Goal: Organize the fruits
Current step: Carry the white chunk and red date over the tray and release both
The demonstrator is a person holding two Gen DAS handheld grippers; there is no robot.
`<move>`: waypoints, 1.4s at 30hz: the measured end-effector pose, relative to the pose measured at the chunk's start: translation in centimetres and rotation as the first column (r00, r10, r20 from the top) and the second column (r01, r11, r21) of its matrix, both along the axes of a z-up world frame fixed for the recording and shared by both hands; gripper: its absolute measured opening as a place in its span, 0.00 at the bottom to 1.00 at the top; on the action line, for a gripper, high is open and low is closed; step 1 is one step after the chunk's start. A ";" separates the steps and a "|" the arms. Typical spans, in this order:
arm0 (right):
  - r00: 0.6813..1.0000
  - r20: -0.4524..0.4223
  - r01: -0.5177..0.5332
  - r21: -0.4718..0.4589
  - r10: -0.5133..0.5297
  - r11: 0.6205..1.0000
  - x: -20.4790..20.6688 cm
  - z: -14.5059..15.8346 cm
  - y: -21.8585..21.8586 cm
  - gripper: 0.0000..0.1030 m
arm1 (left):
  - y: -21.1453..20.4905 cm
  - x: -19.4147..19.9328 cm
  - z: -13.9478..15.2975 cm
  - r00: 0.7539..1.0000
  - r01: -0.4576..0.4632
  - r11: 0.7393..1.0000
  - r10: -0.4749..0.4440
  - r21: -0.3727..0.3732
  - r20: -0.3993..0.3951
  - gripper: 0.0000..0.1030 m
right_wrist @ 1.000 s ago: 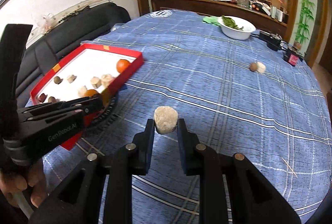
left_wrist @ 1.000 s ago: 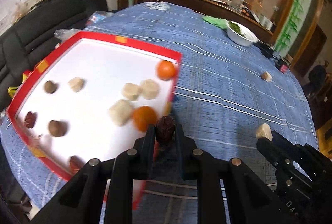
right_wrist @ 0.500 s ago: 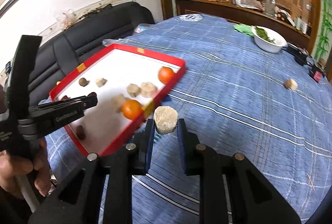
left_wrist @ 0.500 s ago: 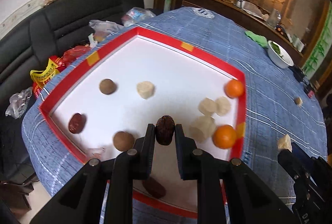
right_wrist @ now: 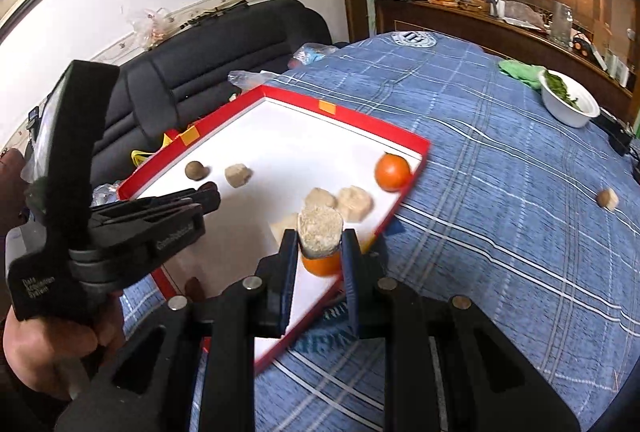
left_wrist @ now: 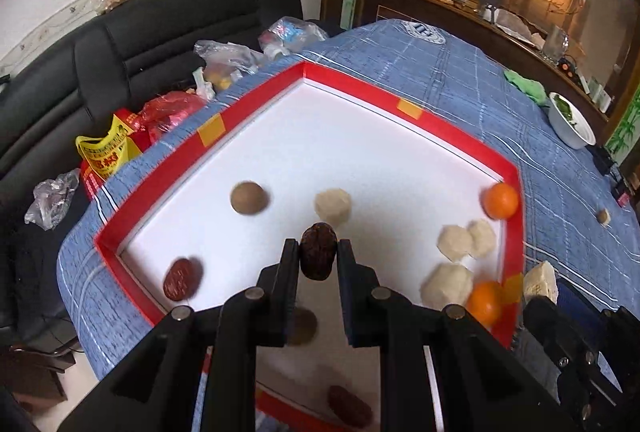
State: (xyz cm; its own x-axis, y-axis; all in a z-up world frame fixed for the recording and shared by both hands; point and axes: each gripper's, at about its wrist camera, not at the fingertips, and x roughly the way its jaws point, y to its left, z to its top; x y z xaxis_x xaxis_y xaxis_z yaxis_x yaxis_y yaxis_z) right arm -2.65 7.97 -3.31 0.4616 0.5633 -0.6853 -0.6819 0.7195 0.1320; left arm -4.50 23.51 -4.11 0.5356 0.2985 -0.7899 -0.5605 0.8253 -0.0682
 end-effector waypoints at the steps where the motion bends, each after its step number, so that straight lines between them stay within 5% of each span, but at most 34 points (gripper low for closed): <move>1: 1.000 0.002 -0.005 -0.001 0.005 1.000 0.1 0.0 0.5 0.23 | 0.3 0.2 0.0 1.000 -0.004 1.000 0.004 -0.002 -0.001 0.16; 19: 0.999 -0.030 -0.016 -0.033 0.015 0.999 5.0 -1.3 7.0 0.24 | 2.9 2.0 -1.1 0.996 -0.085 0.996 0.085 0.013 -0.037 0.17; 42: 0.998 -0.056 -0.004 -0.050 0.001 0.999 7.8 -2.0 8.9 0.24 | 4.3 4.1 -1.2 0.993 -0.101 0.995 0.102 0.013 -0.064 0.16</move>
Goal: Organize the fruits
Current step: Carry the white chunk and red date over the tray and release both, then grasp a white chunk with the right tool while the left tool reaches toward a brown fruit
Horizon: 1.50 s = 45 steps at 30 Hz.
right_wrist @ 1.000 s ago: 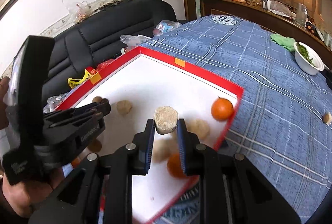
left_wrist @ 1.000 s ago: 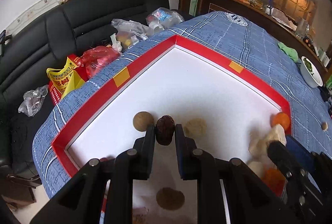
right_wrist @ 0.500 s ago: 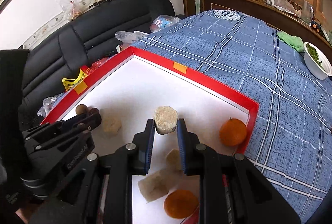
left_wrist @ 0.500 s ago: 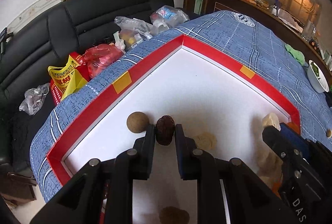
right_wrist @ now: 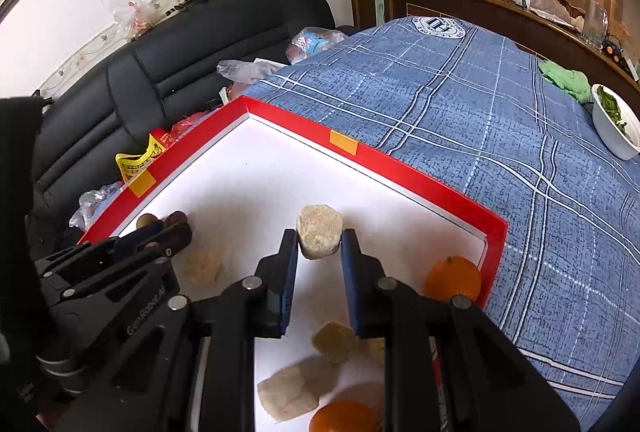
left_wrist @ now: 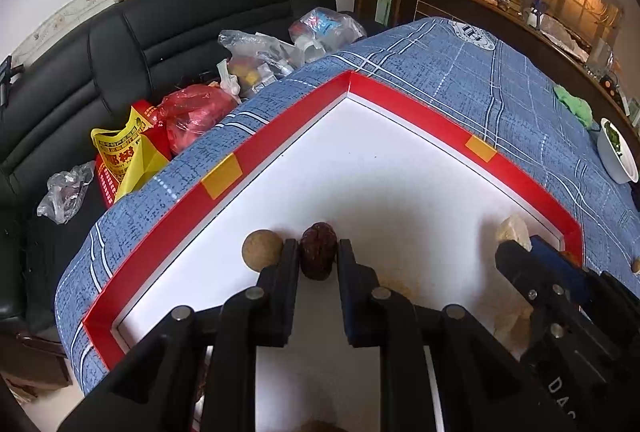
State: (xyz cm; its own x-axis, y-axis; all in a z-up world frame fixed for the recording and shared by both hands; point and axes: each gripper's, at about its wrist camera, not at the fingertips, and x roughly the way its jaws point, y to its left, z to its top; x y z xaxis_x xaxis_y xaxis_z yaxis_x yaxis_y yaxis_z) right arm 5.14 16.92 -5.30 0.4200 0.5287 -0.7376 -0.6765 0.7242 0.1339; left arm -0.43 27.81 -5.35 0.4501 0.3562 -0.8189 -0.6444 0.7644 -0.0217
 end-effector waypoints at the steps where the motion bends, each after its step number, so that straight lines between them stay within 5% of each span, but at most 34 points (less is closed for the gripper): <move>1: 1.000 -0.005 0.002 -0.003 -0.002 1.000 0.1 -0.2 0.0 0.24 | 0.0 0.0 0.0 1.000 0.001 1.000 -0.001 0.000 -0.002 0.16; 32: 0.999 -0.038 0.029 -0.042 -0.031 0.999 0.3 -0.9 -1.0 0.24 | -0.3 2.4 0.8 0.999 0.036 0.999 -0.036 0.014 -0.035 0.18; 34: 0.999 -0.037 0.018 -0.057 -0.020 0.998 -0.1 -0.9 -1.2 0.25 | -0.8 2.2 1.0 0.997 0.062 0.998 -0.062 -0.003 -0.035 0.28; 35: 0.999 -0.032 0.017 -0.064 -0.019 0.998 -0.4 -0.9 -1.3 0.29 | -1.1 1.9 1.1 0.997 0.069 0.998 -0.069 -0.001 -0.041 0.44; 36: 0.999 -0.023 0.022 -0.073 -0.024 0.997 -0.7 -0.7 -1.5 0.43 | -1.5 1.7 1.3 0.997 0.072 0.997 -0.072 0.010 -0.036 0.60; 38: 0.999 -0.020 0.029 -0.059 -0.030 0.998 -1.1 -0.4 -2.1 0.51 | -2.4 1.0 1.9 0.997 0.077 0.996 -0.076 0.054 -0.021 0.71; 45: 0.999 0.014 0.052 -0.026 -0.052 0.998 -2.5 1.3 -4.9 0.57 | -4.3 -0.8 3.3 0.997 0.078 0.995 -0.079 0.065 0.006 0.73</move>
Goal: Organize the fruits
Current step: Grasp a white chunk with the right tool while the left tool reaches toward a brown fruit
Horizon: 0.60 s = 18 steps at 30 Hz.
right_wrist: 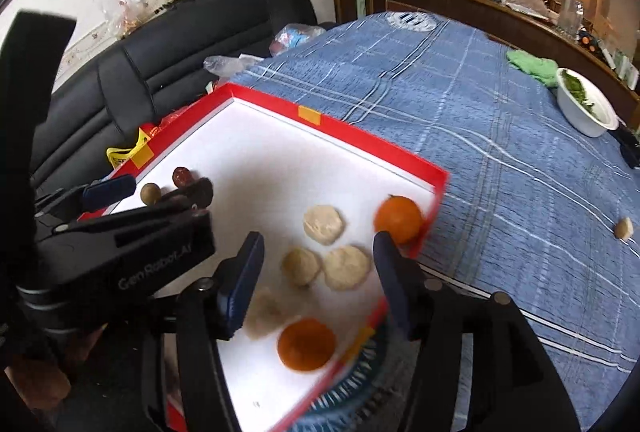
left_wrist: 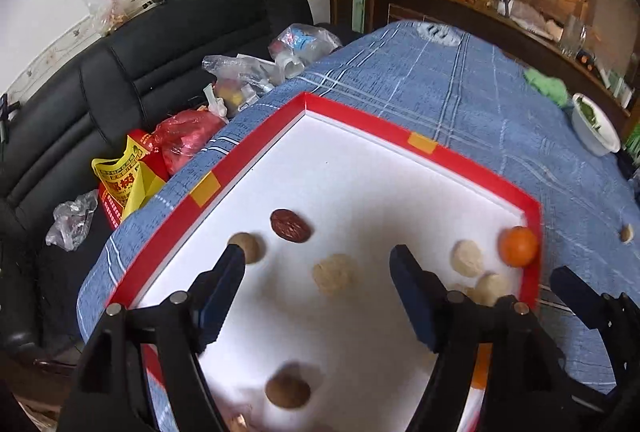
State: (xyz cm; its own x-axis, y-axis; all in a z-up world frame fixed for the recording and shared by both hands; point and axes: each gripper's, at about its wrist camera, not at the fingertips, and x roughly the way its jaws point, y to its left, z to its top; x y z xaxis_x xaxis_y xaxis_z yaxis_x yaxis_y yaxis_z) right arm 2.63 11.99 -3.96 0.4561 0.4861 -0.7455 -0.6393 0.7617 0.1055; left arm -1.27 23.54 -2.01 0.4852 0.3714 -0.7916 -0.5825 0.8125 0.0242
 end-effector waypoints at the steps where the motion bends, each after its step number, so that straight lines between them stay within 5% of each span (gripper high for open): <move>1: 1.000 0.008 0.005 0.013 -0.005 1.000 -0.2 0.4 -0.8 0.57 | -0.4 -0.3 0.3 1.000 -0.002 1.000 0.002 0.001 0.009 0.74; 8: 0.995 0.056 0.075 0.062 -0.079 0.995 -1.2 1.7 -7.8 0.58 | -4.8 -1.1 1.8 0.991 0.064 0.998 -0.064 0.006 0.115 0.74; 12: 0.981 0.044 0.181 0.100 -0.186 0.978 -0.5 1.3 -14.0 0.58 | -8.9 0.3 1.4 0.977 0.176 0.984 -0.175 0.002 0.121 0.74; 18: 0.900 0.043 0.433 0.046 -0.434 0.900 3.5 -0.7 -24.9 0.57 | -15.1 2.9 -0.3 0.938 0.336 0.942 -0.336 0.014 0.088 0.74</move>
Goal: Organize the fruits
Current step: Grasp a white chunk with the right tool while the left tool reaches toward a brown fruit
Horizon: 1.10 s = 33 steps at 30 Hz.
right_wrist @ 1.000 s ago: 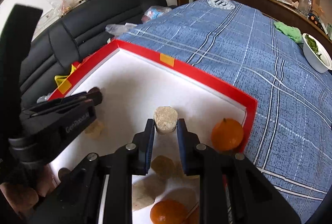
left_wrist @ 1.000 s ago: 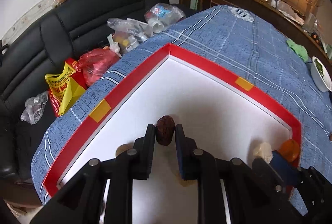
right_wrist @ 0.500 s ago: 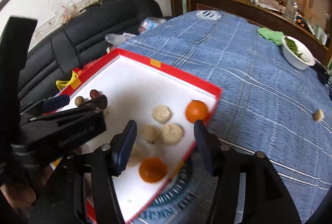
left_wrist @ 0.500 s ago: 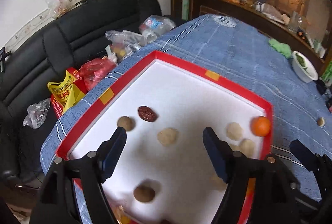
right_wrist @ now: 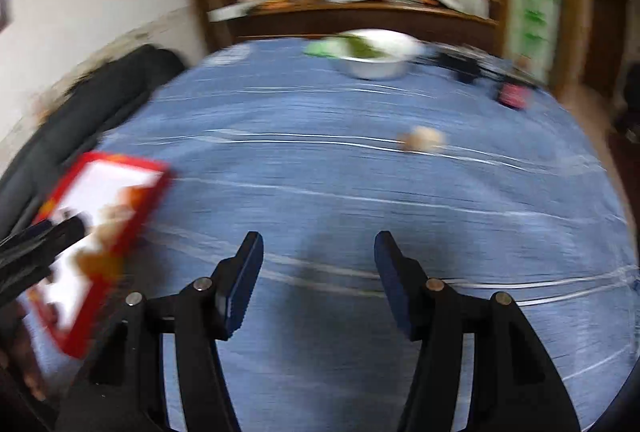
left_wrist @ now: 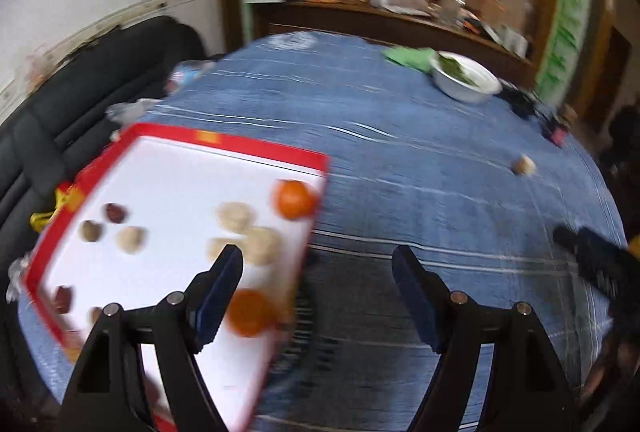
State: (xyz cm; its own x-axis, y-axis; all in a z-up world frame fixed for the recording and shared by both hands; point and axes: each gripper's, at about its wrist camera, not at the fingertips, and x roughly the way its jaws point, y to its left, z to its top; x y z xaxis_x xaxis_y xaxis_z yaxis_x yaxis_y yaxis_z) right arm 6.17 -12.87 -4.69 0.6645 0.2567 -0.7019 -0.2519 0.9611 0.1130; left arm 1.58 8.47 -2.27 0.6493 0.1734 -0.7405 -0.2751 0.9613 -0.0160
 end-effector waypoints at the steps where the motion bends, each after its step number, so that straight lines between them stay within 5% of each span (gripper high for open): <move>1: 0.999 -0.008 0.036 -0.018 -0.036 0.999 1.0 -0.4 -1.3 0.57 | -0.7 0.4 -0.3 1.000 0.019 1.000 -0.019 -0.002 -0.006 0.74; 6: 0.991 -0.060 0.116 -0.093 -0.122 0.989 6.3 -2.2 -4.8 0.47 | -3.7 2.4 -1.3 0.995 0.096 0.995 -0.097 -0.006 -0.032 0.74; 13: 0.991 -0.090 0.084 -0.132 -0.096 0.988 13.2 -3.2 -3.2 0.42 | -5.2 4.5 -2.1 0.988 0.147 0.989 -0.148 -0.018 -0.043 0.74; 33: 0.996 -0.072 -0.070 -0.127 0.061 0.989 16.3 -4.0 -1.7 0.38 | -8.3 8.4 -3.3 0.977 0.202 0.978 -0.205 -0.057 -0.053 0.74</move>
State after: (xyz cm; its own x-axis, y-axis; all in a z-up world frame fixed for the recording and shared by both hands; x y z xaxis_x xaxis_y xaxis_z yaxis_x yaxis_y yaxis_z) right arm 22.49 -14.56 -8.67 0.5989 0.2025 -0.7748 -0.3111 0.9503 0.0079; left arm 9.97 0.13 -5.52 0.6226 0.0035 -0.7826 -0.0761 0.9955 -0.0561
